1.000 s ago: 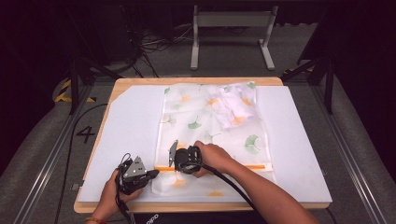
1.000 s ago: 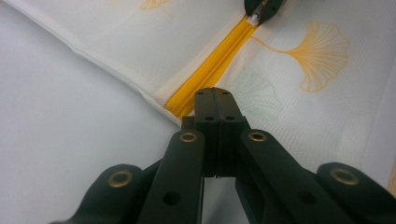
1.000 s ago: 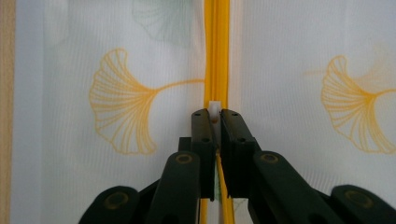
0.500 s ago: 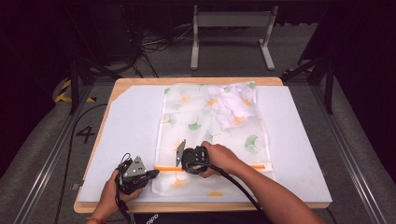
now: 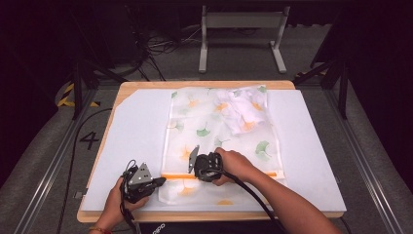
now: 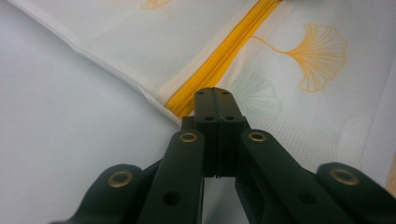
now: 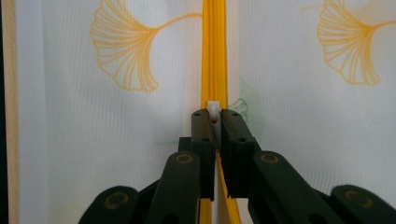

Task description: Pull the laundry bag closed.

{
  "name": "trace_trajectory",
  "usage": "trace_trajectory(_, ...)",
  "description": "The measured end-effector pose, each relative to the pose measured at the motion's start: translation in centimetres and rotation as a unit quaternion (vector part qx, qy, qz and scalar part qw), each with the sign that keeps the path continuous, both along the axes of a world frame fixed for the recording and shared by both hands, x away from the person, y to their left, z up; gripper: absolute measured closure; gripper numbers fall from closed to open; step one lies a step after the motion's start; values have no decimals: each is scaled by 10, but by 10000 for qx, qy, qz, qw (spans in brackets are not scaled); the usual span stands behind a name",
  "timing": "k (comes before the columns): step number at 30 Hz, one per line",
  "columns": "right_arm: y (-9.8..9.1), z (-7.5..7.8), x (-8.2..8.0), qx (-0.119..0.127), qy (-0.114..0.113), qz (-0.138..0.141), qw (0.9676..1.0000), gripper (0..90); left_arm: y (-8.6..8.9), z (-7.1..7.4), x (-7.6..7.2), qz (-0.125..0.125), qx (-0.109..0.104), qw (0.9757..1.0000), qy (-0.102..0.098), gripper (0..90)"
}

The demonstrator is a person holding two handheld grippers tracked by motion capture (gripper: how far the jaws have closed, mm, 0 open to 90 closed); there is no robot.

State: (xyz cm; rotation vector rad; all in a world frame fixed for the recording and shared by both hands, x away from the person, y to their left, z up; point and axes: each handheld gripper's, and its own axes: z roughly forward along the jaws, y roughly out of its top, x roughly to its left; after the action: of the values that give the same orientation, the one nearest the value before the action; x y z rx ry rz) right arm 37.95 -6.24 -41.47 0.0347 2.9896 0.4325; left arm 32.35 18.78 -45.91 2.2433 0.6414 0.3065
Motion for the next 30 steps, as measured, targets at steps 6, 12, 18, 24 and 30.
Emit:
trace_trajectory(6, -10, 0, -3, 4, -58, -86, 9999, 848, 0, 0, 0, -7, 0, 10000, 12, 900)
trace_trajectory(12, -19, 0, -3, 44, -29, -158, 9999, 848, 0, 0, 0, -7, 2, 10000, 7, 900)
trace_trajectory(18, -29, 0, -4, 97, 1, -204, 9997, 848, 0, 0, 0, -5, 8, 10000, -8, 900)
trace_trajectory(24, -40, 1, -5, 109, -8, -266, 9996, 848, 0, 0, 0, -4, 6, 10000, -10, 900)
trace_trajectory(30, -50, 0, -6, 167, 20, -325, 9993, 847, 0, 0, 0, -4, 5, 10000, -9, 900)
